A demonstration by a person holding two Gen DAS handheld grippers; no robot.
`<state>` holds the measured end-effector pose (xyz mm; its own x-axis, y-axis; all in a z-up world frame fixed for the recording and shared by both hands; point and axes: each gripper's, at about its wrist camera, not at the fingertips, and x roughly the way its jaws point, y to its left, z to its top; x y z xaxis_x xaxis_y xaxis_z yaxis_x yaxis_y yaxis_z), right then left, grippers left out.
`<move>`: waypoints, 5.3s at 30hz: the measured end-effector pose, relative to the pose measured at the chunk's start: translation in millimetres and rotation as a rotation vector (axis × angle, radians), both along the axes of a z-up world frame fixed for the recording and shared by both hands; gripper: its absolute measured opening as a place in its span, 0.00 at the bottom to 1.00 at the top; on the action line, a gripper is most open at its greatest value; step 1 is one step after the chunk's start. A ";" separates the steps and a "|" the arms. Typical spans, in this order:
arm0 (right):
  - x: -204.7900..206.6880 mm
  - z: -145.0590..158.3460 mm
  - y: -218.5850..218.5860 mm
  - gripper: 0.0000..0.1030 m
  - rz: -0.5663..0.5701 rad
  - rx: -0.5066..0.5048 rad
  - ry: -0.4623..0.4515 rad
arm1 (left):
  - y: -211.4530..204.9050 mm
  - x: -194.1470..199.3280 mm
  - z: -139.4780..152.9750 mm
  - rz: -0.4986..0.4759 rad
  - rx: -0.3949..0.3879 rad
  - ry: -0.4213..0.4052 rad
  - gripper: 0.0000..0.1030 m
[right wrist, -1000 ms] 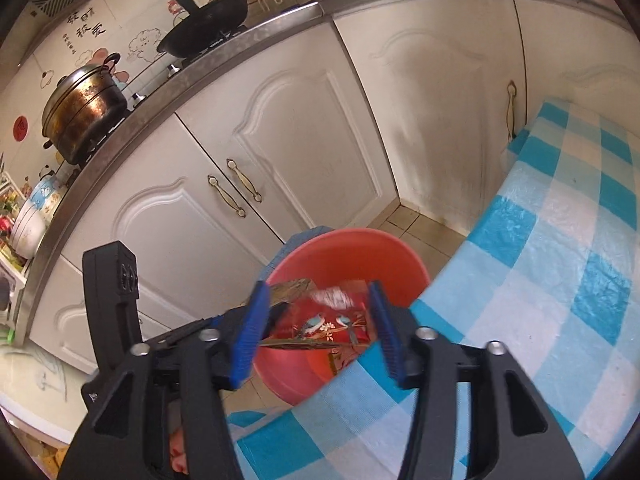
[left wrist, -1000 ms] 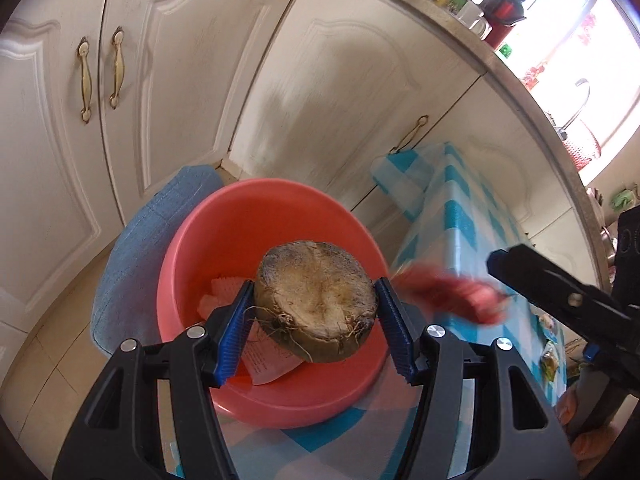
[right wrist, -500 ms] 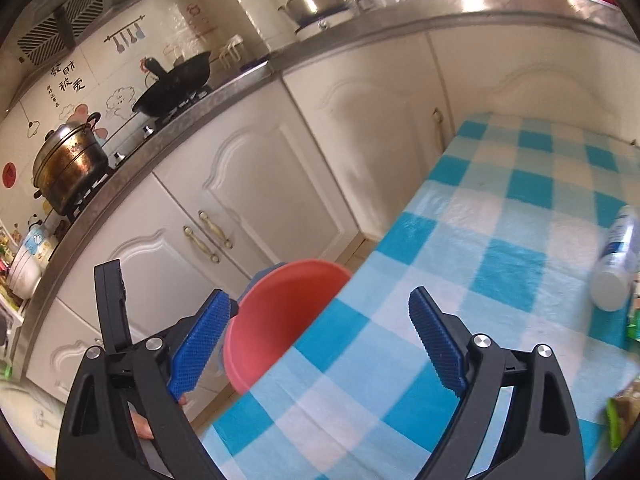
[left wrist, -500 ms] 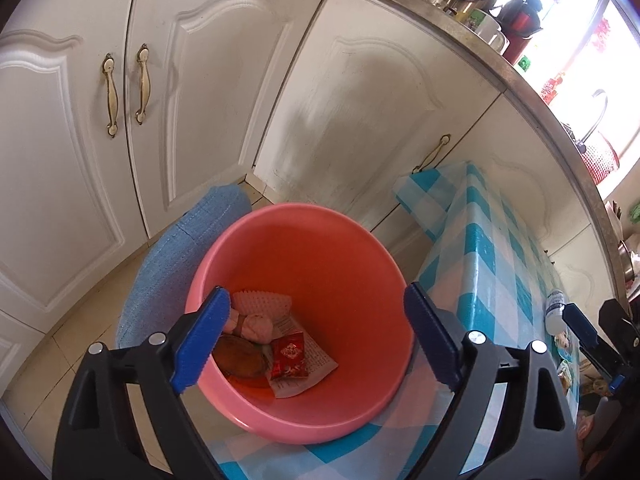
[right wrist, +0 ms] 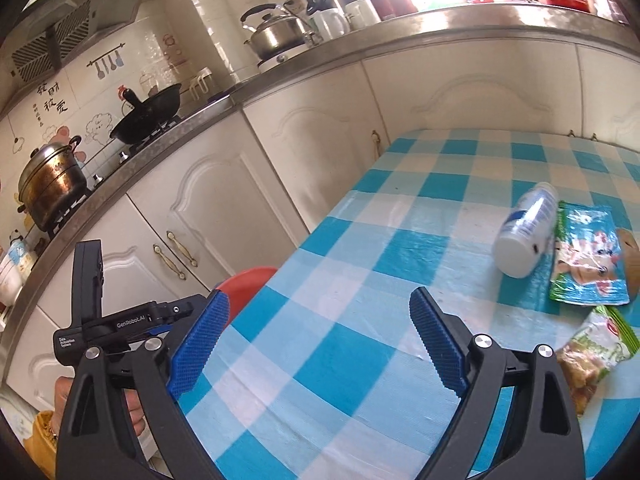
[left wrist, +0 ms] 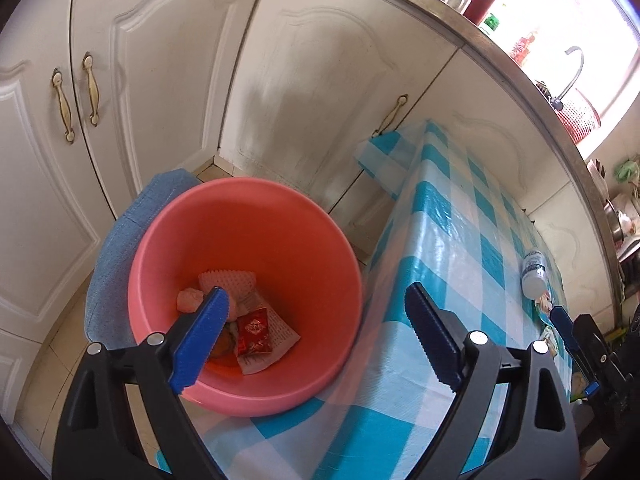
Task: Collect trash
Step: 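Bring both open tools back over the table toward the green pea snack packet, then grasp the green pea packet with the left tool while the right tool grasps the potato, then carry the pea packet and potato over the red bucket and open both tools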
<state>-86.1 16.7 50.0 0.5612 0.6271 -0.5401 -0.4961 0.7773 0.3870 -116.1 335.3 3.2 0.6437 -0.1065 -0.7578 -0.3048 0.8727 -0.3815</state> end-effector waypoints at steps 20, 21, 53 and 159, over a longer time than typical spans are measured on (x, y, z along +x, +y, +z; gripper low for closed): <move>13.7 6.1 -107.0 0.89 -0.187 0.110 -0.007 | -92.2 7.9 34.1 -0.177 0.089 -0.032 0.88; 15.1 6.5 -113.6 0.89 -0.198 0.114 -0.007 | -98.1 8.6 35.4 -0.187 0.094 -0.034 0.88; 68.3 -29.2 -264.3 0.89 -0.335 0.298 0.219 | -340.1 30.3 29.5 -0.806 0.335 -0.086 0.88; 68.5 -12.1 -186.5 0.56 -0.418 -0.298 0.032 | -187.1 40.4 30.0 -0.455 0.093 -0.161 0.38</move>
